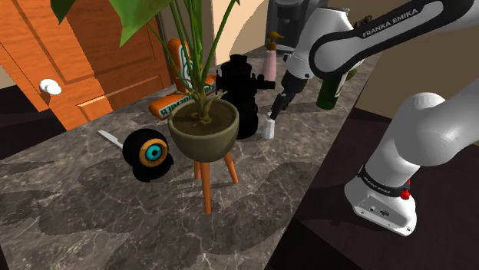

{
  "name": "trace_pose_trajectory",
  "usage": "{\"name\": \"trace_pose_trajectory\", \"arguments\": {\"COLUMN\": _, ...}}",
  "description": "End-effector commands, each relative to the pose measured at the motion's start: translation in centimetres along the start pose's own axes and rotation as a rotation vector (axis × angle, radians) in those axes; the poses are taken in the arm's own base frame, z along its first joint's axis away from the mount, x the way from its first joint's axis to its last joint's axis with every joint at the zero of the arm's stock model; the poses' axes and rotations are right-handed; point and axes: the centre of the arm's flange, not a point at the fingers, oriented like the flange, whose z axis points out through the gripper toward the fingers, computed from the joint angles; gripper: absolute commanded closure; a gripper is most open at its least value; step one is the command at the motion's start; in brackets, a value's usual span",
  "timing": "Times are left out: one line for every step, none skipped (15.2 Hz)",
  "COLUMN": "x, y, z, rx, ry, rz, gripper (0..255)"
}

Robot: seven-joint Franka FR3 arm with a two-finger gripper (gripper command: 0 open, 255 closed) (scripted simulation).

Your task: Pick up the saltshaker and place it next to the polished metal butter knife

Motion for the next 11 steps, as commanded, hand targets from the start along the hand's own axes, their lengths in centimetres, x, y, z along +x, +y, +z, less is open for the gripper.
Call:
{"name": "trace_pose_trajectory", "arguments": {"x": 0.0, "y": 0.1, "z": 1.4, "rx": 0.002, "ry": 0.011, "rz": -0.008, "gripper": 0}}
{"name": "trace_pose_trajectory", "arguments": {"x": 0.0, "y": 0.1, "z": 1.9, "rx": 0.002, "ry": 0.011, "rz": -0.008, "gripper": 0}}
{"name": "trace_pose_trajectory", "arguments": {"x": 0.0, "y": 0.1, "z": 2.4, "rx": 0.002, "ry": 0.011, "rz": -0.008, "gripper": 0}}
{"name": "trace_pose_trajectory", "arguments": {"x": 0.0, "y": 0.1, "z": 2.9, "rx": 0.002, "ry": 0.011, "rz": -0.008, "gripper": 0}}
{"name": "trace_pose_trajectory", "arguments": {"x": 0.0, "y": 0.1, "z": 3.5, "rx": 0.002, "ry": 0.011, "rz": -0.008, "gripper": 0}}
{"name": "trace_pose_trajectory", "arguments": {"x": 0.0, "y": 0.1, "z": 4.0, "rx": 0.002, "ry": 0.011, "rz": -0.008, "gripper": 0}}
{"name": "trace_pose_trajectory", "arguments": {"x": 0.0, "y": 0.1, "z": 4.5, "rx": 0.002, "ry": 0.011, "rz": -0.008, "gripper": 0}}
{"name": "trace_pose_trajectory", "arguments": {"x": 0.0, "y": 0.1, "z": 4.8, "rx": 0.002, "ry": 0.011, "rz": -0.008, "gripper": 0}}
{"name": "trace_pose_trajectory", "arguments": {"x": 0.0, "y": 0.1, "z": 4.8, "rx": 0.002, "ry": 0.011, "rz": -0.008, "gripper": 0}}
{"name": "trace_pose_trajectory", "arguments": {"x": 0.0, "y": 0.1, "z": 4.8, "rx": 0.002, "ry": 0.011, "rz": -0.008, "gripper": 0}}
{"name": "trace_pose_trajectory", "arguments": {"x": 0.0, "y": 0.1, "z": 4.8, "rx": 0.002, "ry": 0.011, "rz": -0.008, "gripper": 0}}
